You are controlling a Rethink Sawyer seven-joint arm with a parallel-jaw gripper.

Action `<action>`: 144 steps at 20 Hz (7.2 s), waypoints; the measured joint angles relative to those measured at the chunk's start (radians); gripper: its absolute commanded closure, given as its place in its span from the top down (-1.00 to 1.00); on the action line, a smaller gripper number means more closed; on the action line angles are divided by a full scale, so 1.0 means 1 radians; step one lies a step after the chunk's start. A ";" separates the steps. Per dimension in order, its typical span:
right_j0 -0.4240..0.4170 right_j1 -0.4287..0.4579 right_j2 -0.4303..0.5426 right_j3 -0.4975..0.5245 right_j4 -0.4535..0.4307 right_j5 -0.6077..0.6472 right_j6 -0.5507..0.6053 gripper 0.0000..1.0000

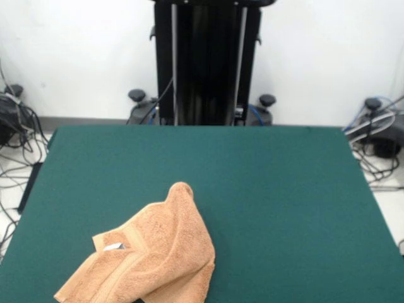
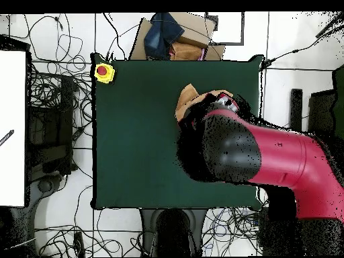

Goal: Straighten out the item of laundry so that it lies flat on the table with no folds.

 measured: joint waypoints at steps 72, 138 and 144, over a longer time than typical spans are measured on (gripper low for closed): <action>-0.029 0.384 -0.173 -0.014 -0.069 -0.179 0.001 -1.00; 0.223 0.566 -0.319 -0.130 -0.069 -0.390 0.001 -1.00; 0.238 0.584 -0.333 -0.128 -0.069 -0.417 0.001 -1.00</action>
